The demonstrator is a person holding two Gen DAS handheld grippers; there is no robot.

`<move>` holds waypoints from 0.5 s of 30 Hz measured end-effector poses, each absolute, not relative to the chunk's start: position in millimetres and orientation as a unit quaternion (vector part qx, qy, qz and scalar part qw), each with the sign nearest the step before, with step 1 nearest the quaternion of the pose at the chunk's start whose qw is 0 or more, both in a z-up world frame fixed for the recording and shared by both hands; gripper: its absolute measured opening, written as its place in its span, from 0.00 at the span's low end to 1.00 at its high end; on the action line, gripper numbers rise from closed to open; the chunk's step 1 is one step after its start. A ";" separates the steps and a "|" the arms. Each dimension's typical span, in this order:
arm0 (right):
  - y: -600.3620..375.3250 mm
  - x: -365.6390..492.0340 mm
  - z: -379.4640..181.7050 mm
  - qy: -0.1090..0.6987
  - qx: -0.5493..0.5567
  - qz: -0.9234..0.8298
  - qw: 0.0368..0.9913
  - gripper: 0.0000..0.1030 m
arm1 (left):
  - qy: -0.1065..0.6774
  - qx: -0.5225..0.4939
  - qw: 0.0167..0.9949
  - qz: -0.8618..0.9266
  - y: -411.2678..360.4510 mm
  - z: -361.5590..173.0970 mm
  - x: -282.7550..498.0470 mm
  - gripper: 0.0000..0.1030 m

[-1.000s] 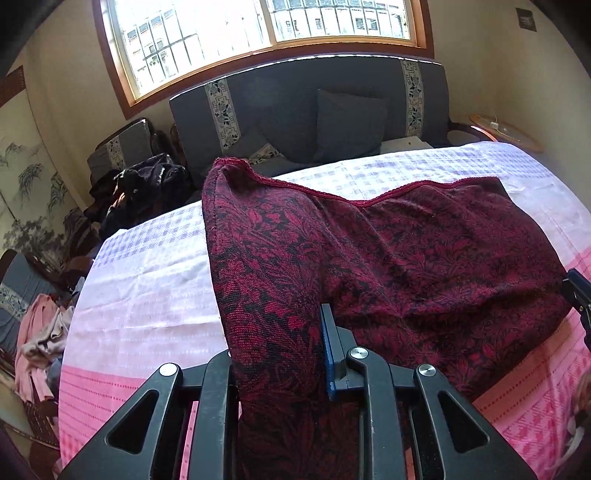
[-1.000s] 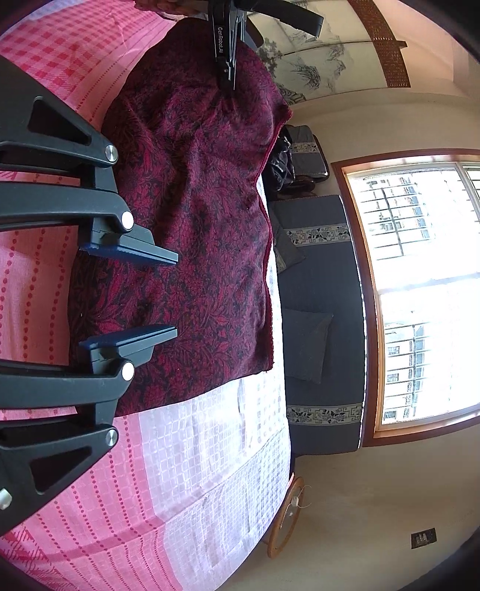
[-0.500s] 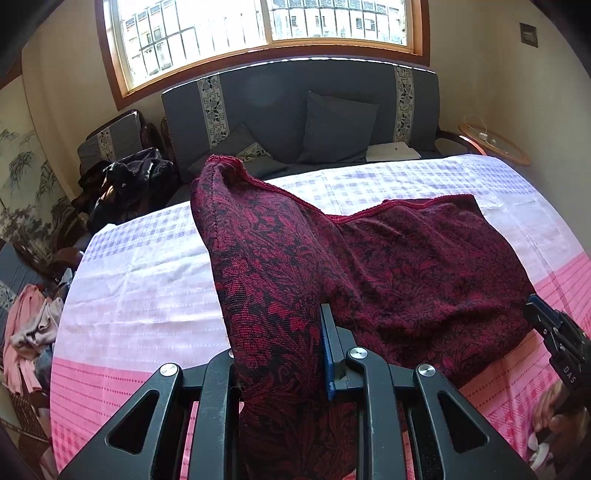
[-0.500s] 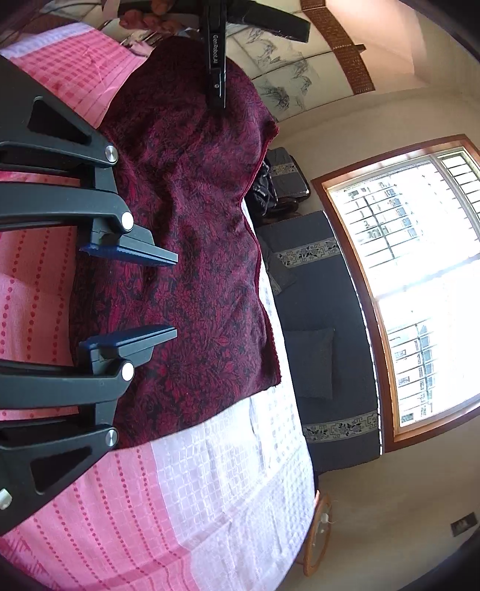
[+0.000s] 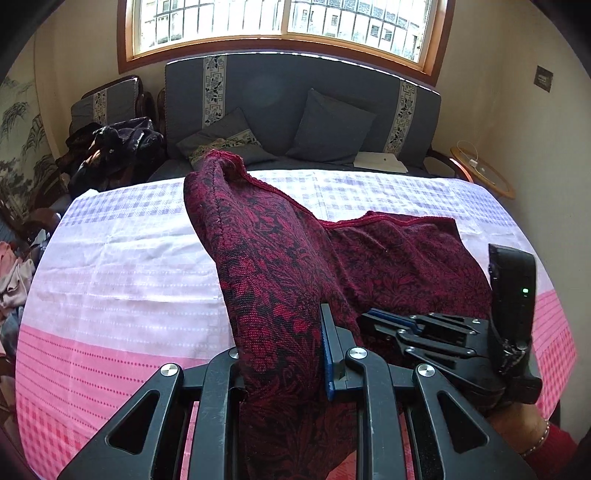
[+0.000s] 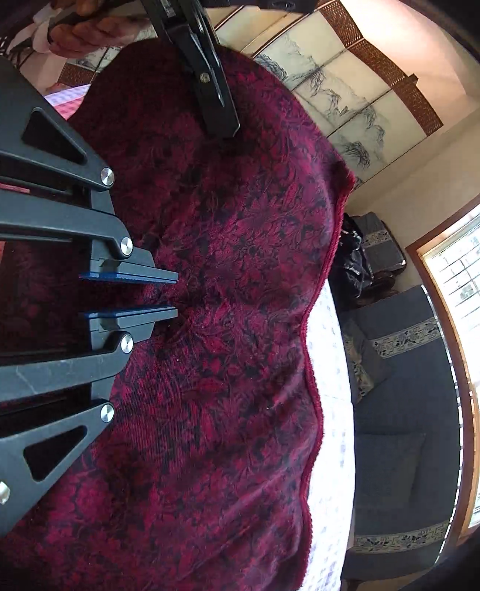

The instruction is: Fold small clothes

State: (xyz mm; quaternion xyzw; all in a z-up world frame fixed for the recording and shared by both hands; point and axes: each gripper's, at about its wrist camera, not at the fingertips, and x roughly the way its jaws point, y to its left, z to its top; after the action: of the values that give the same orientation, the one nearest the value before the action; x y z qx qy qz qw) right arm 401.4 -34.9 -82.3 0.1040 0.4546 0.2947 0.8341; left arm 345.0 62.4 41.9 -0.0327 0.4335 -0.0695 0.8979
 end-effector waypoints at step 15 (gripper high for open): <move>-124.9 393.1 -89.2 0.413 0.292 0.307 0.806 0.12 | 0.423 -0.042 0.897 -0.118 8.5 57.4 353.9 0.19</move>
State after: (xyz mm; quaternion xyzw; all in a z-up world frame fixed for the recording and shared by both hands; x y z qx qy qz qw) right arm 393.1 -125.0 -89.2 0.2917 0.4134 0.3069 0.8061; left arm 353.9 8.5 57.4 -0.0420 0.4233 -0.1181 0.8973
